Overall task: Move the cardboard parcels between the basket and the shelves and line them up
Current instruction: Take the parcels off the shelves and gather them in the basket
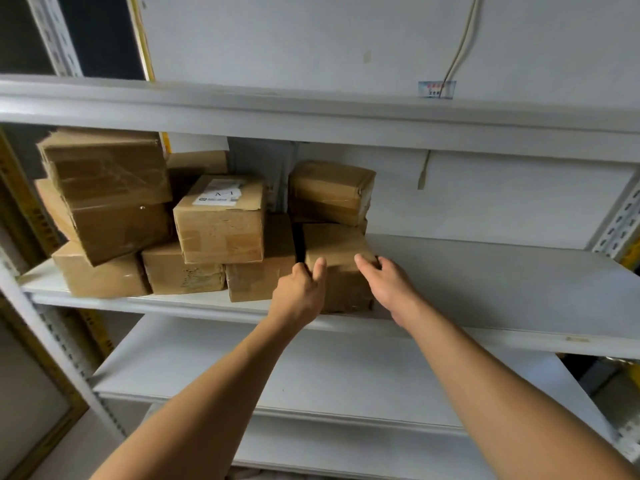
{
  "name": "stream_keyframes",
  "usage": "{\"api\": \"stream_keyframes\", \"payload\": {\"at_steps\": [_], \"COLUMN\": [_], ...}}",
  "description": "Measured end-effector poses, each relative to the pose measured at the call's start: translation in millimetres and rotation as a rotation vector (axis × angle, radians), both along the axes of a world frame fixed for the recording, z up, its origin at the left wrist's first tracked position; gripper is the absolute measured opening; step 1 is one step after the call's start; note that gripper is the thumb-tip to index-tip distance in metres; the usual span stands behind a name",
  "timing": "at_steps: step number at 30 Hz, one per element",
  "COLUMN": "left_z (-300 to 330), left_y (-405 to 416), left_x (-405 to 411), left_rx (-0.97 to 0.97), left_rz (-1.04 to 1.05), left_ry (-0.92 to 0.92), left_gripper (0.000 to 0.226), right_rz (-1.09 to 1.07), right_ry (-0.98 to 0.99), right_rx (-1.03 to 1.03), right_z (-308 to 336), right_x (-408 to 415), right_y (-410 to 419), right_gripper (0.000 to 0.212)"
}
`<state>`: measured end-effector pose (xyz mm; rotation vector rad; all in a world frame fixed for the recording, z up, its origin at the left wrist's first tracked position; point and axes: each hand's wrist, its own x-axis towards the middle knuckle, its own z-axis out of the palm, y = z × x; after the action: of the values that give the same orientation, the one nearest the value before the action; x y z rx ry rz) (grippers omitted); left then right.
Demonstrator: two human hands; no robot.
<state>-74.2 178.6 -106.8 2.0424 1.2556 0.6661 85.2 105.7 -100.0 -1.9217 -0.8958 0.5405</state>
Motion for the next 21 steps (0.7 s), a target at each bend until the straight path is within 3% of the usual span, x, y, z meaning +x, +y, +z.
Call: {"api": "stream_keyframes", "payload": {"at_steps": [2, 6, 10, 16, 21], "left_z": [-1.2, -2.9, -5.4, -10.4, -14.5], "left_y": [-1.1, -6.8, -17.5, -37.8, -40.0], "left_x": [3.3, 5.1, -1.4, -13.7, -15.3], "left_rx": [-0.04, -0.019, 0.014, 0.091, 0.053], "left_rz": [0.026, 0.054, 0.024, -0.037, -0.195], "left_ry": [-0.038, -0.097, -0.122, -0.273, -0.383], "left_gripper": [0.063, 0.056, 0.049, 0.028, 0.054], "right_rz": [0.006, 0.012, -0.012, 0.002, 0.038], "right_ry": [0.031, 0.041, -0.001, 0.037, 0.076], "right_rx": [0.034, 0.063, 0.097, 0.316, 0.386], "right_z": [-9.9, -7.5, -12.5, -12.9, -11.0], "right_x": [7.4, 7.5, 2.8, -4.9, -11.0], "right_y": [4.0, -1.6, -19.2, -43.8, -59.5], "right_gripper": [0.081, 0.05, 0.056, 0.051, 0.04]}}
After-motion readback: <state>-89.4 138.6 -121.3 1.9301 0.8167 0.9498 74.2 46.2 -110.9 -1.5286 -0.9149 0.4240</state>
